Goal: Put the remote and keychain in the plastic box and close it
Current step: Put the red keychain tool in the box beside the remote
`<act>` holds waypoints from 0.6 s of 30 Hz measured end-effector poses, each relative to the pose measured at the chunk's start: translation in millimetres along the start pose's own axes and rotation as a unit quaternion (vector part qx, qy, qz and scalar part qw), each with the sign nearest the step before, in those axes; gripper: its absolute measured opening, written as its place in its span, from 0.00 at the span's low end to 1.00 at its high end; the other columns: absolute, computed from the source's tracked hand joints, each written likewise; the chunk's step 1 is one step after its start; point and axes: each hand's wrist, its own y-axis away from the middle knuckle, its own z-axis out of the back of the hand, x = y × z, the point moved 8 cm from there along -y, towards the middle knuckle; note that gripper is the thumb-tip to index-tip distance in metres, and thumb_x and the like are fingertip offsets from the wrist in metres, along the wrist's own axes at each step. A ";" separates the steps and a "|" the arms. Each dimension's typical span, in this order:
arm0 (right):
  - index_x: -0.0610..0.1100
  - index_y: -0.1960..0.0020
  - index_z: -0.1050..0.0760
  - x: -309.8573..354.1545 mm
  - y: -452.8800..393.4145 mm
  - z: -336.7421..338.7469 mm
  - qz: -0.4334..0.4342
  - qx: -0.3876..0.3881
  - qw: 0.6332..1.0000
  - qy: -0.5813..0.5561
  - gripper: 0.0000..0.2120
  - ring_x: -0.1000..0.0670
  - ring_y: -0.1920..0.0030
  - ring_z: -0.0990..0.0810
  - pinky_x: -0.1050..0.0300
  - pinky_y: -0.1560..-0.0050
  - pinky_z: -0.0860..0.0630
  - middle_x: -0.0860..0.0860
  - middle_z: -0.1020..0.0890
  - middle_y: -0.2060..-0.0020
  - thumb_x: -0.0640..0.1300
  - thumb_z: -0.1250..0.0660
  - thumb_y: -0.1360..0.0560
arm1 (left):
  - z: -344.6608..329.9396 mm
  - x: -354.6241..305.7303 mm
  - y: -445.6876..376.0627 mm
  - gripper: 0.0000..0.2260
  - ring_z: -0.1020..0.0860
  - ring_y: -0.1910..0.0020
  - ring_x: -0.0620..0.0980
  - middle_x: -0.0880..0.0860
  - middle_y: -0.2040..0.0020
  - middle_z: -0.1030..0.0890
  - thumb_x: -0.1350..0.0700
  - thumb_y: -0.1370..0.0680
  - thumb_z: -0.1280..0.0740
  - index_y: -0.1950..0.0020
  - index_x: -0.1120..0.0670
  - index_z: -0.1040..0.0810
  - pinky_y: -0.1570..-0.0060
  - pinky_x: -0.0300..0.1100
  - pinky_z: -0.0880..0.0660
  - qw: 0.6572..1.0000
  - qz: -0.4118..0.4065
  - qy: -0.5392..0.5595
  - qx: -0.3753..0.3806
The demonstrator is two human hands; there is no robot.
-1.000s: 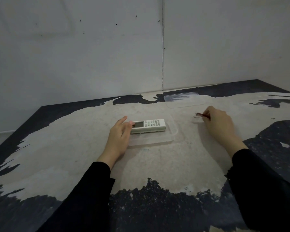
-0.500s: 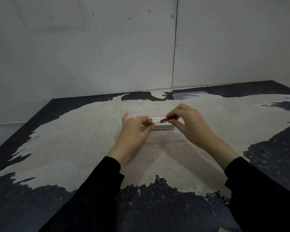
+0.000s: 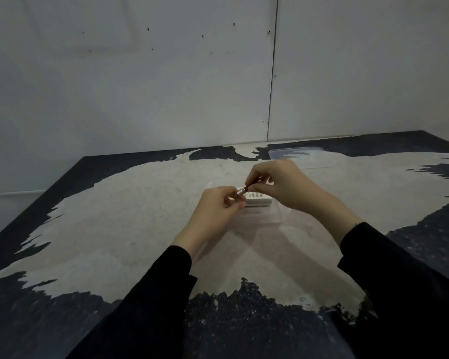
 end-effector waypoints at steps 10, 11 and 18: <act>0.43 0.61 0.20 -35.9 6.2 -34.5 -0.065 0.151 0.975 0.150 0.05 0.47 0.58 0.19 0.49 0.52 0.21 0.46 0.15 0.61 0.35 0.29 0.34 | -2.3 -7.9 -15.0 0.05 0.20 0.58 0.58 0.59 0.60 0.17 0.56 0.31 0.29 0.59 0.58 0.19 0.58 0.48 0.23 0.955 -0.041 -0.270 0.115; 0.43 0.61 0.20 -35.0 4.6 -36.3 -0.064 0.160 0.972 0.158 0.05 0.46 0.57 0.19 0.48 0.52 0.21 0.46 0.15 0.61 0.34 0.30 0.34 | -4.0 -9.0 -17.0 0.06 0.20 0.58 0.58 0.58 0.59 0.17 0.56 0.31 0.29 0.58 0.57 0.18 0.59 0.47 0.23 0.944 -0.035 -0.295 0.140; 0.44 0.59 0.18 -39.9 -1.8 -15.7 -0.061 0.098 0.987 0.107 0.05 0.52 0.63 0.20 0.54 0.55 0.22 0.49 0.15 0.64 0.44 0.31 0.28 | 3.0 -6.7 -13.4 0.08 0.21 0.56 0.52 0.54 0.56 0.17 0.53 0.28 0.32 0.52 0.54 0.18 0.55 0.45 0.24 0.951 -0.004 -0.243 0.192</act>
